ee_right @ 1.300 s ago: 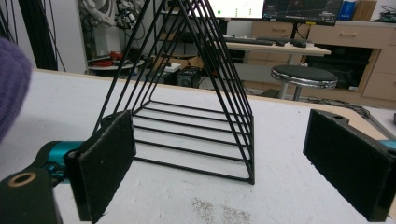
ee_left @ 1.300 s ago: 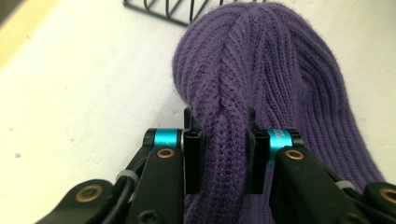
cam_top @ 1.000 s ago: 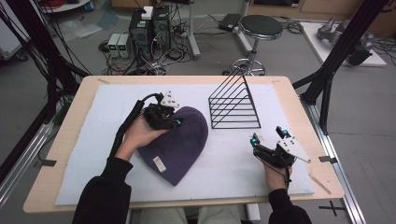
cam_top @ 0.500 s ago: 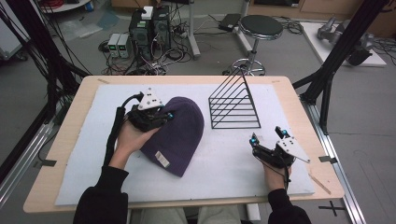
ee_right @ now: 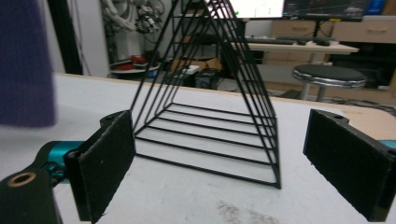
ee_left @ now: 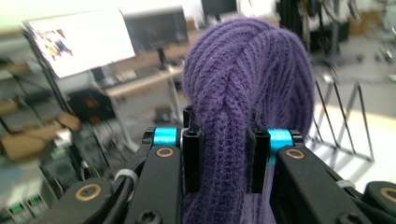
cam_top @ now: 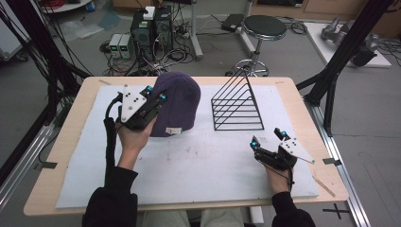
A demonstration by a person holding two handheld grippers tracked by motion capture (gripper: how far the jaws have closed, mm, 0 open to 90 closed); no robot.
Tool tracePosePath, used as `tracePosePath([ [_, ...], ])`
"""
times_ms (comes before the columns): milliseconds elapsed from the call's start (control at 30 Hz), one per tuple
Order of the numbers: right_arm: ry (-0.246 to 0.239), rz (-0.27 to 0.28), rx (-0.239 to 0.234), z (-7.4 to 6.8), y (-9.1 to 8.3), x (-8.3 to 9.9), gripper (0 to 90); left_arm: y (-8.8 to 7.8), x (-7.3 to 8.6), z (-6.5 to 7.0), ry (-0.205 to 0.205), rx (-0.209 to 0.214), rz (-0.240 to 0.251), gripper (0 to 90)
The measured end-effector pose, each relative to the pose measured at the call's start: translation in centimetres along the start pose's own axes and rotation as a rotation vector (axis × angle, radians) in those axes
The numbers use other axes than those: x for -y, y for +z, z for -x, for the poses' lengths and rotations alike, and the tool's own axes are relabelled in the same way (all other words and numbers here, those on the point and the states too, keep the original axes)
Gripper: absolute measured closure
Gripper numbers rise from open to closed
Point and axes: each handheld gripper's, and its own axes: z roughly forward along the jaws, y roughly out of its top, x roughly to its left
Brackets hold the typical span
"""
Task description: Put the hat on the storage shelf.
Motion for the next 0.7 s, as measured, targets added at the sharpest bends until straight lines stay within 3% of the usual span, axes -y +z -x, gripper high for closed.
tracePosePath([
  [67,0.031,0.007,-0.074,-0.1,0.3,-0.1,8.3,0.0,-0.3,0.0,-0.005,-0.002,0.021,74.1],
  [100,0.031,0.007,-0.074,-0.1,0.3,-0.1,8.3,0.0,-0.4,0.0,-0.003,-0.004,0.026,74.1],
  [200,0.046,0.023,-0.214,-1.2,1.1,-0.7,8.4,0.1,-0.5,0.1,-0.023,0.0,0.045,74.1],
  [267,0.043,0.027,-0.238,-1.4,1.3,-0.9,8.4,0.2,-0.6,0.1,-0.043,0.009,0.05,74.1],
  [367,0.067,0.015,-0.364,-3.1,2.7,-1.9,8.4,0.3,-0.7,0.4,-0.051,0.021,0.057,74.1],
  [433,0.072,0.007,-0.419,-4.2,3.7,-2.5,8.4,0.4,-0.8,0.8,-0.05,0.03,0.061,74.1],
  [467,0.072,0.007,-0.419,-4.2,3.7,-2.5,8.4,0.5,-0.8,0.9,-0.047,0.035,0.061,74.1],
  [500,0.072,0.001,-0.461,-5.2,4.6,-3.0,8.4,0.5,-0.8,1.1,-0.045,0.041,0.066,74.1],
  [700,0.039,-0.02,-0.519,-7.3,6.7,-5.0,8.4,0.8,-1.0,1.6,-0.045,0.061,0.079,73.7],
])
